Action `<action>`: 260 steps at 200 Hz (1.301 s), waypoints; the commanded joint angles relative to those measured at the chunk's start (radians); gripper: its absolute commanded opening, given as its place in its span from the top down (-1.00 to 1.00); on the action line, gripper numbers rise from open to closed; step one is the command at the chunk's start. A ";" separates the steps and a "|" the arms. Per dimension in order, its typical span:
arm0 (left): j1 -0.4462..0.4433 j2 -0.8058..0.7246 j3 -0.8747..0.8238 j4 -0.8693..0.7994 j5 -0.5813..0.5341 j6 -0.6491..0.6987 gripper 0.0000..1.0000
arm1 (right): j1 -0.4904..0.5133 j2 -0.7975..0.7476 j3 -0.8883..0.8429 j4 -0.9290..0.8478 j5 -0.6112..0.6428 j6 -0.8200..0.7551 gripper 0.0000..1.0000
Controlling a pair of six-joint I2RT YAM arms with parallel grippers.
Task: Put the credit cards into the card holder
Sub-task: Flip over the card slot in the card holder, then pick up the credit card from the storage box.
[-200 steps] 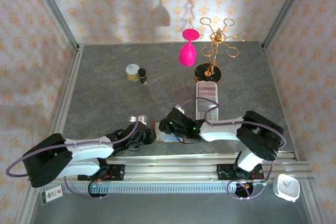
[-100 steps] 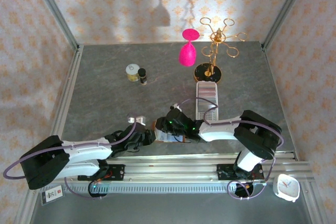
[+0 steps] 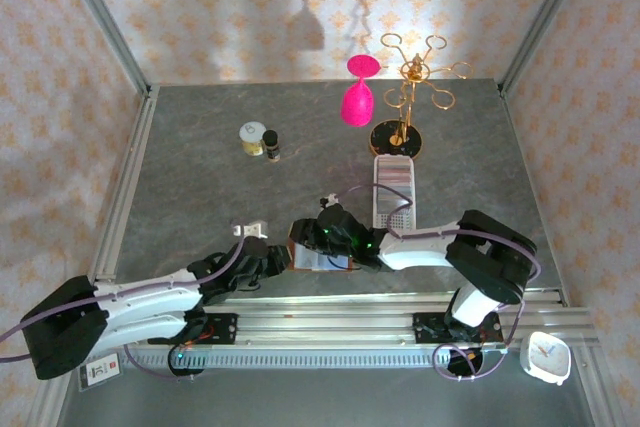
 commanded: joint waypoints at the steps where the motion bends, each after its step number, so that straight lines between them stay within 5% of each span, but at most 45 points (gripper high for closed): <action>1: -0.008 -0.041 -0.006 -0.073 -0.055 -0.018 0.39 | 0.005 -0.088 -0.014 0.069 0.017 -0.061 0.13; 42: -0.008 -0.137 0.023 -0.139 -0.109 -0.014 0.39 | 0.006 -0.320 -0.036 0.005 0.167 -0.255 0.12; 84: -0.007 -0.228 0.078 -0.168 -0.185 0.010 0.39 | 0.005 -0.597 -0.059 -0.062 0.302 -0.662 0.04; 131: -0.009 -0.291 0.078 -0.137 -0.203 -0.002 0.36 | 0.006 -0.806 -0.089 -0.037 0.144 -1.207 -0.32; 170: -0.009 -0.277 0.072 -0.052 -0.208 0.042 0.34 | 0.006 -0.819 -0.050 -0.332 0.044 -1.770 -0.63; 224: -0.009 -0.222 0.089 -0.013 -0.224 0.107 0.32 | -0.008 -0.826 -0.055 -0.487 0.358 -2.012 -0.77; 260: -0.009 -0.217 0.099 -0.002 -0.236 0.134 0.31 | -0.113 -0.846 -0.042 -0.589 0.480 -2.081 -0.83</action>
